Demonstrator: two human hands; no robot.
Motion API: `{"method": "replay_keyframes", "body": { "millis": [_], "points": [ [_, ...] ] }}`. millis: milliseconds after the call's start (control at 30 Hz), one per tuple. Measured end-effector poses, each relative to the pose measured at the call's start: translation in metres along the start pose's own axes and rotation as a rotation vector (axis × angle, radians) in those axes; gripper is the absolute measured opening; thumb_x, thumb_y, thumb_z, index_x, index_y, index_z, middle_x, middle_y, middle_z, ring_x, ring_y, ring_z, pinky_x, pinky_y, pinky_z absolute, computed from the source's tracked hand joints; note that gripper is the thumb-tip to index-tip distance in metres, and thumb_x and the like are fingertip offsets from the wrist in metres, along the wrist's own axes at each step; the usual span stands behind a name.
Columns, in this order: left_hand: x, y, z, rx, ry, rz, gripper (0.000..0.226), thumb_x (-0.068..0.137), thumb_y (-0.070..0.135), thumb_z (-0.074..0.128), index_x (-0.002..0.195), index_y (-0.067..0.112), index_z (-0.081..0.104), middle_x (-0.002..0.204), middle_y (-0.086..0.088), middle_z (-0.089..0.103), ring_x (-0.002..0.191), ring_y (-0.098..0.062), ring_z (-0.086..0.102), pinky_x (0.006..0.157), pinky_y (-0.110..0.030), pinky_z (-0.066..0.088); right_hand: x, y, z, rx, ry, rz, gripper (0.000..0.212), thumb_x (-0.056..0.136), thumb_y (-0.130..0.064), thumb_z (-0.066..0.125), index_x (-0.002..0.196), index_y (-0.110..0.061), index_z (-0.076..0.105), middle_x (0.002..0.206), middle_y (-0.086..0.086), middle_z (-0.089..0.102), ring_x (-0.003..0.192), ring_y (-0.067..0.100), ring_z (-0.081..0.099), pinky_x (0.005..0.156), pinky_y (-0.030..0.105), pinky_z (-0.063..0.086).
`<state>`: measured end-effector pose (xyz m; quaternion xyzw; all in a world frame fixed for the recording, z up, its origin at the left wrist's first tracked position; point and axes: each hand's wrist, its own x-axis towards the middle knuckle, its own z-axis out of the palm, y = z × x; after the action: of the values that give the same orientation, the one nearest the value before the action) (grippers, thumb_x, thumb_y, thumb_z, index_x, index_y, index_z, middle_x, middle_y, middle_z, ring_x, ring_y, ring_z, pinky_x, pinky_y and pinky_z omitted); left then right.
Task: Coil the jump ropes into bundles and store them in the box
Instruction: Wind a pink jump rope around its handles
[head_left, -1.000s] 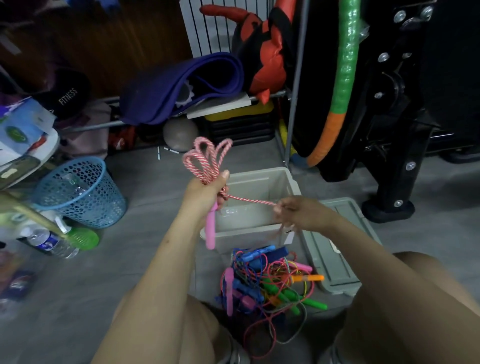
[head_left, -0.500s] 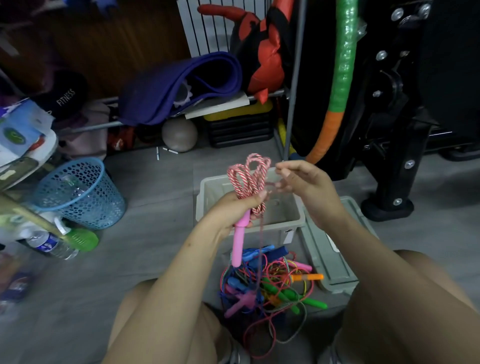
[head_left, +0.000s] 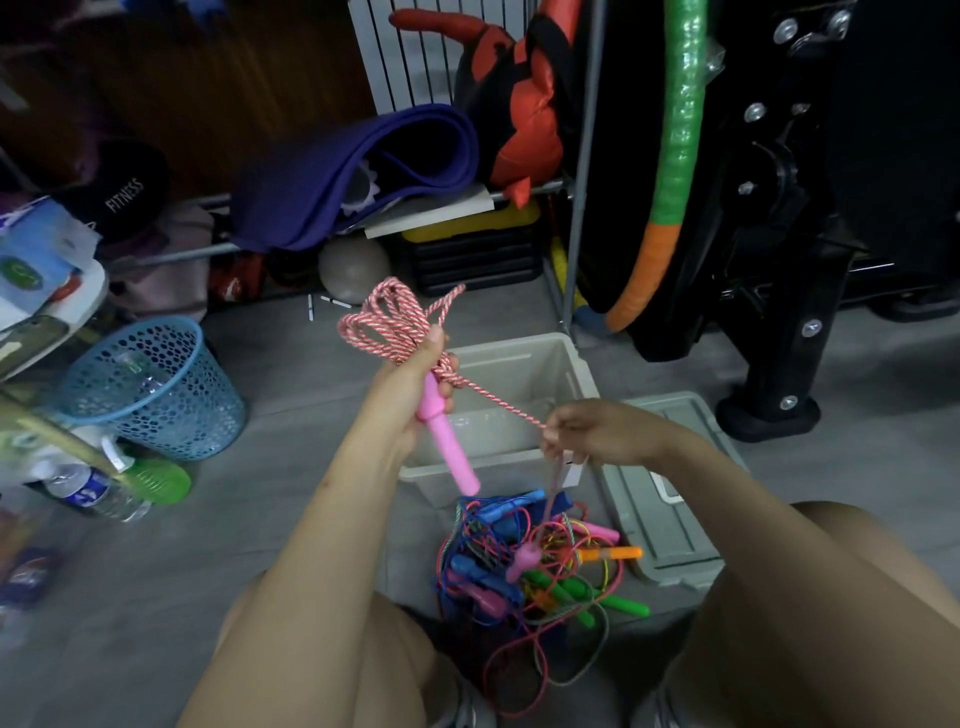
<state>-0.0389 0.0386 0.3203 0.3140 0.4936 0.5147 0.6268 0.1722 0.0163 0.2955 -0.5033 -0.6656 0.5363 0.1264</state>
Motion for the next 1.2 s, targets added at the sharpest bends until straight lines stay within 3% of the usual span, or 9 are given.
{"method": "replay_keyframes", "body": {
  "millis": [100, 233, 400, 533, 733, 833, 933, 1033, 1200],
  "points": [
    [-0.002, -0.003, -0.006, 0.469, 0.1, 0.055, 0.021, 0.091, 0.023, 0.062, 0.074, 0.011, 0.057, 0.048, 0.005, 0.058, 0.036, -0.006, 0.044, 0.039, -0.017, 0.036, -0.003, 0.002, -0.009, 0.025, 0.108, 0.025, 0.02, 0.097, -0.024, 0.049, 0.079, -0.018, 0.054, 0.085, 0.005, 0.062, 0.066, 0.012, 0.057, 0.057, 0.019, 0.043],
    [-0.009, -0.012, 0.001, 0.719, -0.034, -0.011, 0.016, 0.088, 0.022, 0.066, 0.074, 0.017, 0.06, 0.06, 0.003, 0.062, 0.046, -0.009, 0.049, 0.048, -0.021, 0.043, -0.001, -0.005, -0.006, 0.437, 0.212, -0.288, 0.014, 0.096, -0.011, 0.05, 0.082, -0.009, 0.054, 0.075, 0.007, 0.058, 0.061, 0.011, 0.058, 0.06, 0.02, 0.049],
    [-0.016, -0.025, 0.022, 0.679, -0.295, -0.092, 0.012, 0.079, 0.014, 0.075, 0.076, 0.02, 0.064, 0.057, 0.011, 0.062, 0.05, -0.004, 0.051, 0.05, -0.018, 0.045, 0.006, -0.013, 0.001, 0.761, 0.185, -0.466, 0.04, 0.073, -0.034, 0.076, 0.091, -0.003, 0.059, 0.076, 0.003, 0.069, 0.067, 0.014, 0.065, 0.067, 0.024, 0.053],
    [-0.017, -0.032, 0.03, 0.598, -0.258, -0.095, 0.009, 0.08, 0.017, 0.074, 0.08, 0.019, 0.065, 0.057, 0.012, 0.062, 0.051, -0.004, 0.052, 0.048, -0.019, 0.042, 0.005, -0.018, 0.005, 0.782, 0.206, -0.52, 0.011, 0.082, -0.009, 0.063, 0.092, -0.005, 0.06, 0.078, 0.004, 0.071, 0.07, 0.016, 0.067, 0.065, 0.024, 0.054],
    [-0.017, -0.014, 0.028, 0.24, -0.188, -0.136, 0.014, 0.087, 0.025, 0.063, 0.08, 0.013, 0.067, 0.08, -0.007, 0.071, 0.045, -0.01, 0.05, 0.042, -0.018, 0.039, 0.005, -0.014, -0.005, 0.64, 0.539, -0.385, 0.005, 0.09, -0.014, 0.056, 0.087, -0.011, 0.06, 0.079, 0.003, 0.063, 0.067, 0.008, 0.061, 0.07, 0.025, 0.05],
    [-0.015, -0.006, 0.024, 0.091, -0.216, -0.142, 0.019, 0.079, 0.032, 0.063, 0.074, 0.014, 0.06, 0.069, -0.003, 0.068, 0.041, -0.009, 0.047, 0.039, -0.017, 0.038, 0.008, -0.011, 0.003, 0.62, 0.372, -0.169, 0.013, 0.097, -0.021, 0.044, 0.093, -0.014, 0.055, 0.094, 0.007, 0.062, 0.081, 0.015, 0.063, 0.088, 0.041, 0.049],
    [-0.015, -0.003, 0.022, -0.06, -0.238, -0.162, 0.019, 0.075, 0.034, 0.062, 0.072, 0.016, 0.058, 0.064, -0.001, 0.061, 0.038, -0.007, 0.044, 0.039, -0.016, 0.035, 0.005, -0.008, 0.016, 0.326, 0.038, -0.067, 0.025, 0.101, -0.032, 0.032, 0.114, -0.025, 0.052, 0.118, -0.003, 0.057, 0.107, 0.012, 0.057, 0.098, 0.027, 0.044],
    [-0.013, 0.004, 0.018, -0.185, -0.23, -0.149, 0.018, 0.078, 0.034, 0.059, 0.071, 0.017, 0.056, 0.061, 0.002, 0.057, 0.036, -0.004, 0.041, 0.038, -0.014, 0.031, 0.004, 0.0, 0.021, 0.143, -0.136, -0.013, 0.033, 0.102, -0.028, 0.034, 0.121, -0.014, 0.056, 0.116, -0.007, 0.057, 0.107, 0.002, 0.049, 0.088, 0.005, 0.037],
    [-0.003, 0.011, -0.001, -0.287, -0.097, -0.108, 0.025, 0.093, 0.033, 0.052, 0.071, 0.02, 0.053, 0.059, 0.005, 0.057, 0.036, -0.003, 0.041, 0.038, -0.013, 0.032, 0.008, 0.006, 0.015, 0.165, -0.125, -0.064, 0.02, 0.096, 0.0, 0.045, 0.099, -0.019, 0.051, 0.111, 0.003, 0.054, 0.106, 0.012, 0.049, 0.081, 0.015, 0.042]
  ]
}}
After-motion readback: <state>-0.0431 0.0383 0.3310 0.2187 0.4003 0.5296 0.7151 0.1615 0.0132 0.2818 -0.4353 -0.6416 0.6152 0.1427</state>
